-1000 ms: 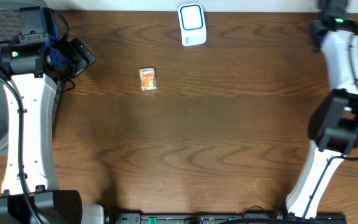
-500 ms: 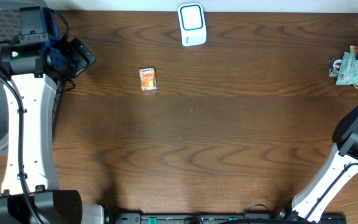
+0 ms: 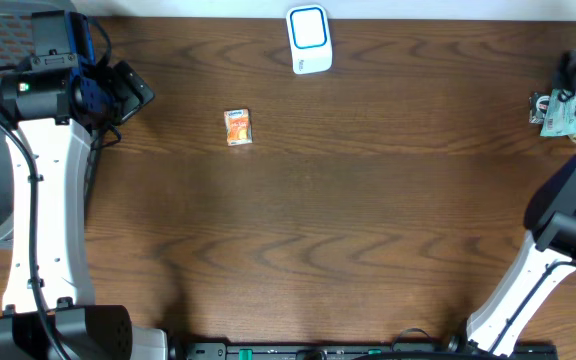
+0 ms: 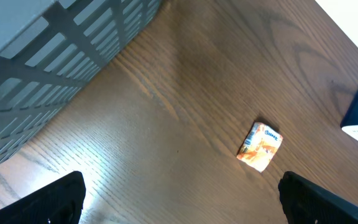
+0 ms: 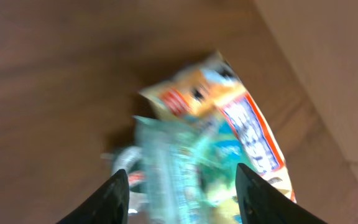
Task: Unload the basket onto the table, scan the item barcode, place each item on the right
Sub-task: 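Carry the teal Kleenex pack right and release it on the pile, then move the right gripper down onto the orange Kleenex pack and grasp it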
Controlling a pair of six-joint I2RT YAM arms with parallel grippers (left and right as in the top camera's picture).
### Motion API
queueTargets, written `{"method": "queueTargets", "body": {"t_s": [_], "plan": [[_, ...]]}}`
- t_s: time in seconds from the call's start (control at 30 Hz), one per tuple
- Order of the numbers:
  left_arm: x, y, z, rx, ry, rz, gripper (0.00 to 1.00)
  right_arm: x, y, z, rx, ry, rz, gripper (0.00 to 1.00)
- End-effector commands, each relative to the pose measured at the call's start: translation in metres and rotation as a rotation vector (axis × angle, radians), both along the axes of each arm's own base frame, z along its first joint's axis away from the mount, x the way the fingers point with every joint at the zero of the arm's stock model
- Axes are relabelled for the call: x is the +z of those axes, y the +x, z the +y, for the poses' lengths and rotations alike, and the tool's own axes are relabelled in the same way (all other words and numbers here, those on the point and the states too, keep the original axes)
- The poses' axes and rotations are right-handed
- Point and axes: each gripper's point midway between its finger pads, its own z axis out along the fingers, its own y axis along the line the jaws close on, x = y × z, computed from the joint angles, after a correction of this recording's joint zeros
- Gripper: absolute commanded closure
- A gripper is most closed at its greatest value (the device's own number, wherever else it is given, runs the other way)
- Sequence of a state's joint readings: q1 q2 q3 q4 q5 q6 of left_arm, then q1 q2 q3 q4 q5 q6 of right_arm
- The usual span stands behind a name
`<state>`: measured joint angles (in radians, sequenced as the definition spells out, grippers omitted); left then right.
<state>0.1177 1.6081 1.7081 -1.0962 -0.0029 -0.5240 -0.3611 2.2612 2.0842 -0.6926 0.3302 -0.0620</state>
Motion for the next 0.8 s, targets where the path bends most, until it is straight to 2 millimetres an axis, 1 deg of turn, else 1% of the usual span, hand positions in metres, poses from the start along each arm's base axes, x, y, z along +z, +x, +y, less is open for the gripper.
{"method": "queueTargets", "body": {"t_s": [0.0, 0.07, 0.1, 0.13, 0.17, 0.2, 0.23, 0.27, 0.3, 0.37, 0.4, 0.43, 0.47, 0.5, 0.53, 0.57, 0.6, 0.63, 0.7, 0.73, 0.77], "plan": [[0.003, -0.001, 0.002, 0.011, 0.004, -0.006, 0.02, 0.088, 0.018, 0.058, 0.074, -0.013, -0.199, 0.48], [0.003, -0.001, 0.002, 0.011, 0.004, -0.006, 0.02, 0.098, 0.030, 0.096, 0.152, 0.052, -0.248, 0.46], [0.003, -0.001, 0.002, 0.011, 0.004, -0.006, 0.02, 0.100, 0.038, 0.123, 0.225, 0.107, -0.269, 0.45], [0.003, -0.001, 0.002, 0.011, 0.004, -0.006, 0.02, 0.099, 0.047, 0.159, 0.332, 0.183, -0.284, 0.45], [0.003, -0.001, 0.002, 0.011, 0.004, -0.006, 0.02, 0.098, 0.052, 0.189, 0.421, 0.251, -0.291, 0.44], [0.003, -0.001, 0.002, 0.011, 0.004, -0.006, 0.02, 0.094, 0.055, 0.223, 0.519, 0.329, -0.291, 0.44], [0.003, -0.001, 0.002, 0.011, 0.004, -0.006, 0.02, 0.088, 0.056, 0.268, 0.640, 0.429, -0.282, 0.45], [0.003, -0.001, 0.002, 0.011, 0.004, -0.006, 0.02, 0.082, 0.055, 0.303, 0.732, 0.505, -0.267, 0.45], [0.003, -0.001, 0.002, 0.011, 0.004, -0.006, 0.02, 0.070, 0.051, 0.354, 0.842, 0.601, -0.240, 0.45], [0.003, -0.001, 0.002, 0.011, 0.004, -0.006, 0.02, 0.047, 0.048, 0.407, 0.899, 0.677, -0.195, 0.44], [0.003, -0.001, 0.002, 0.011, 0.004, -0.006, 0.02, 0.036, 0.046, 0.428, 0.912, 0.700, -0.173, 0.42], [0.003, -0.001, 0.002, 0.011, 0.004, -0.006, 0.02, 0.022, 0.043, 0.454, 0.935, 0.721, -0.147, 0.42], [0.003, -0.001, 0.002, 0.011, 0.004, -0.006, 0.02, 0.014, 0.041, 0.469, 0.954, 0.727, -0.135, 0.41], [0.003, -0.001, 0.002, 0.011, 0.004, -0.006, 0.02, 0.004, 0.038, 0.488, 0.982, 0.732, -0.120, 0.39], [0.003, -0.001, 0.002, 0.011, 0.004, -0.006, 0.02, -0.007, 0.034, 0.509, 1.013, 0.736, -0.104, 0.38], [0.003, -0.001, 0.002, 0.011, 0.004, -0.006, 0.02, -0.021, 0.029, 0.533, 1.051, 0.742, -0.086, 0.36], [0.003, -0.001, 0.002, 0.011, 0.004, -0.006, 0.02, -0.029, 0.024, 0.549, 1.072, 0.746, -0.076, 0.34], [0.003, -0.001, 0.002, 0.011, 0.004, -0.006, 0.02, -0.041, 0.017, 0.571, 1.091, 0.754, -0.059, 0.33], [0.003, -0.001, 0.002, 0.011, 0.004, -0.006, 0.02, -0.059, 0.009, 0.593, 1.077, 0.754, -0.033, 0.33], [0.003, -0.001, 0.002, 0.011, 0.004, -0.006, 0.02, -0.071, 0.004, 0.603, 1.058, 0.745, -0.013, 0.33], [0.003, -0.001, 0.002, 0.011, 0.004, -0.006, 0.02, -0.079, 0.000, 0.610, 1.042, 0.736, 0.001, 0.33]]}}
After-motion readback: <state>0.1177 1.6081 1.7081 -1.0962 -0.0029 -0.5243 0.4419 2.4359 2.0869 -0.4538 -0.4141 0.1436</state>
